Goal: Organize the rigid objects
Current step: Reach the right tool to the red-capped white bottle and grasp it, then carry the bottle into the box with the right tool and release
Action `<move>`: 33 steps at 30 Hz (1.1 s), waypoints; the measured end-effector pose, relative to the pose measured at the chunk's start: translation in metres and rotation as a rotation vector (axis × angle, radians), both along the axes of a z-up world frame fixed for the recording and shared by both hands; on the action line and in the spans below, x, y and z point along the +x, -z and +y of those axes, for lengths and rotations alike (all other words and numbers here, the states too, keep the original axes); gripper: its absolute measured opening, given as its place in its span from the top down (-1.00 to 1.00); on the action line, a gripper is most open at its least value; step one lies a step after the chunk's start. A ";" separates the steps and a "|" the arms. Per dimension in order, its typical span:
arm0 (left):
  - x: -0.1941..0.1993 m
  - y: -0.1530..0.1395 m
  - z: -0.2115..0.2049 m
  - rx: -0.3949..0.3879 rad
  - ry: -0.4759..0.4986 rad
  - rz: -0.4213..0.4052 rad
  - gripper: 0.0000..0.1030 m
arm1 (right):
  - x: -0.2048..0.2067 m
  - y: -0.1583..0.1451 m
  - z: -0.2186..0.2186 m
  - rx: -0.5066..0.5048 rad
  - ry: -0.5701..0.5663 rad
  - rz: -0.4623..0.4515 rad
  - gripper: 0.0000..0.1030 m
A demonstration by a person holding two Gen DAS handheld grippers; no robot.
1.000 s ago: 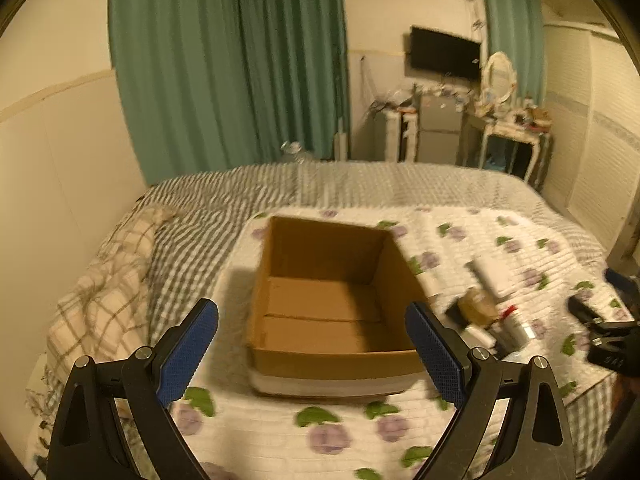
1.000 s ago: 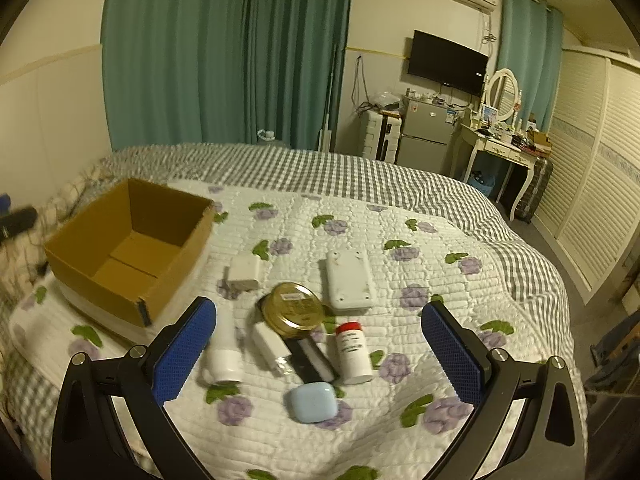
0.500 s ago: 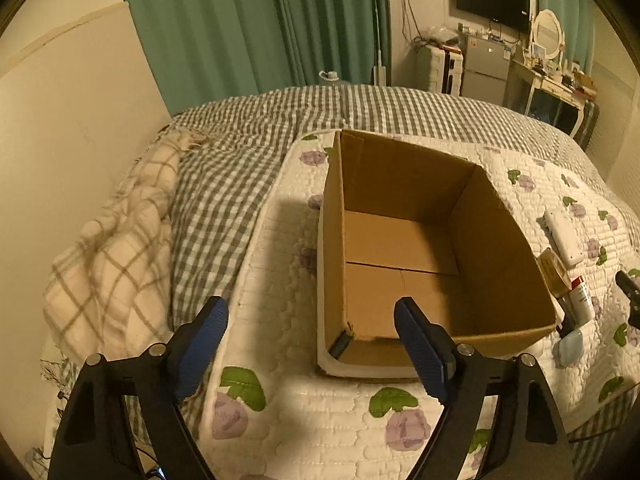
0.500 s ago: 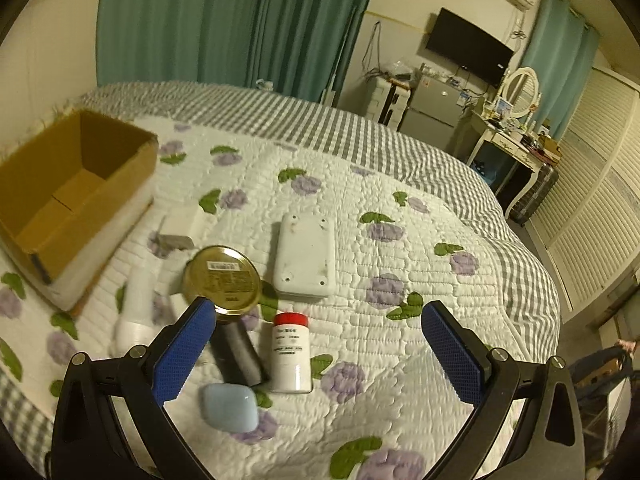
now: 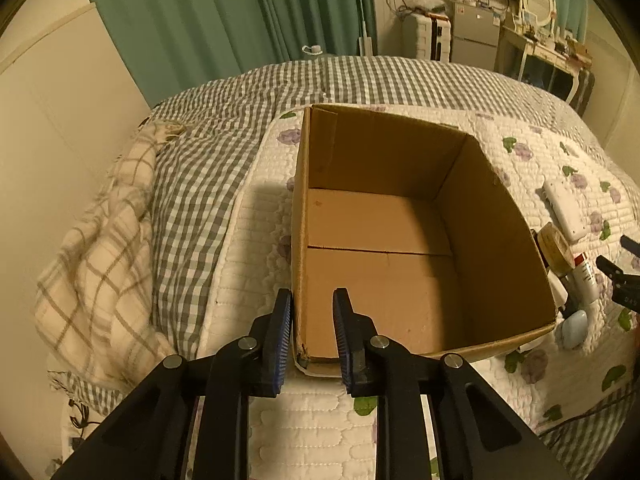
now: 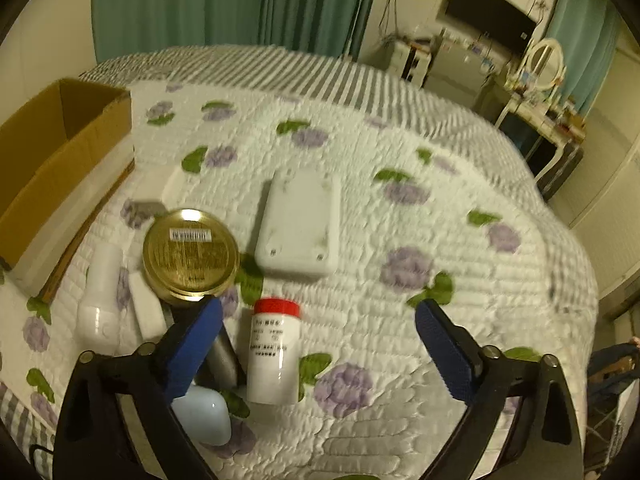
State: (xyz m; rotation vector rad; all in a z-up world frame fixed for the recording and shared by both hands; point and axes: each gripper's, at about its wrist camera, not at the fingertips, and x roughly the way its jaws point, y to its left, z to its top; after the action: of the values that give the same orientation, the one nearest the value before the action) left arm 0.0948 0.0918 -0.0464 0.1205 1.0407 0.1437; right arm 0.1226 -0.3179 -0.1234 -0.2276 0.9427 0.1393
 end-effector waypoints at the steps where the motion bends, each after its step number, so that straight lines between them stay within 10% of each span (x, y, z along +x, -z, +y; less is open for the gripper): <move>1: 0.000 0.000 0.000 0.008 -0.003 0.002 0.70 | 0.002 0.005 -0.001 0.016 -0.006 0.020 -0.68; 17: 0.001 -0.001 0.000 0.037 -0.002 -0.002 0.80 | 0.014 0.052 0.008 0.065 -0.061 0.219 0.28; 33: -0.004 -0.001 0.000 0.048 0.042 -0.026 0.85 | 0.004 -0.003 0.016 0.115 -0.083 0.104 0.30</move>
State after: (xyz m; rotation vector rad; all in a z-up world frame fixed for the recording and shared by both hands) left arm 0.0909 0.0921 -0.0451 0.1834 1.0082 0.1323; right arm 0.1262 -0.3014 -0.1202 -0.1541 1.0257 0.2831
